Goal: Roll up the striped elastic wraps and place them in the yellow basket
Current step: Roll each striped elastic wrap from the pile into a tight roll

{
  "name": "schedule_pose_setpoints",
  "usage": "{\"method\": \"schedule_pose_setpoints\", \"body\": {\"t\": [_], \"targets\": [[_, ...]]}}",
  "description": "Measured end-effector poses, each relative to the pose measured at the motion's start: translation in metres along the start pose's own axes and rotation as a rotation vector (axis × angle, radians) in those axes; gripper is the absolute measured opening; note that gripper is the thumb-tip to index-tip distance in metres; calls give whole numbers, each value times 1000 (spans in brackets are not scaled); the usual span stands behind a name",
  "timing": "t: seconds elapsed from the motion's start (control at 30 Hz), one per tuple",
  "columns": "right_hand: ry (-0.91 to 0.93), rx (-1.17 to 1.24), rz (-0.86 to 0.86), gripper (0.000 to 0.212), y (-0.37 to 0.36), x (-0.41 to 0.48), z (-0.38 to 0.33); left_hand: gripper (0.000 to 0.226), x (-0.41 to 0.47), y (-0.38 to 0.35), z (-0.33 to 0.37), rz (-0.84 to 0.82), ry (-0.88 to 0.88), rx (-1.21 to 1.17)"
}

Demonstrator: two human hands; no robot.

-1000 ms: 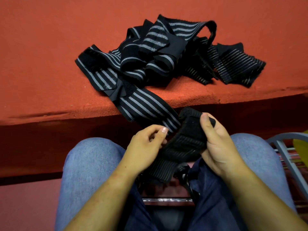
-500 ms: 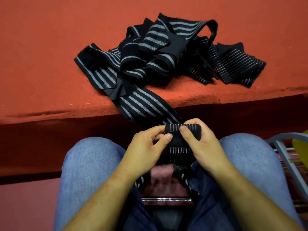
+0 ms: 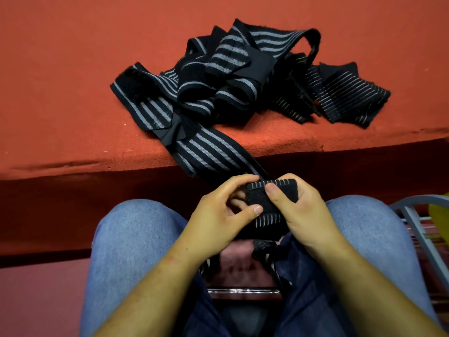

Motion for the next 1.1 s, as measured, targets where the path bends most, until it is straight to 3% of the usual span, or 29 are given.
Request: {"method": "schedule_pose_setpoints", "body": {"t": [0.33,0.57,0.87,1.1], "targets": [[-64,114,-26,31,-4,-1,-1,37,3,6,-5,53,46,-56],[-28,120,17,21,0,-1,-3,55,0,2,1,17,19,-106],[-51,103,-63,41,-7,-3,-4,31,2,8,-3,60,34,13],[-34,65,-80,20,-6,-3,0,19,1,7,-4,42,41,53]]}}
Point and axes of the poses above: each hand's wrist, its own x-axis towards the middle knuckle, its own y-axis out of the back of the hand, z = x × y, the point moved 6 cm from there along x, towards the middle knuckle, and after that the axes turned 1 degree about x, right-handed, at the moved point
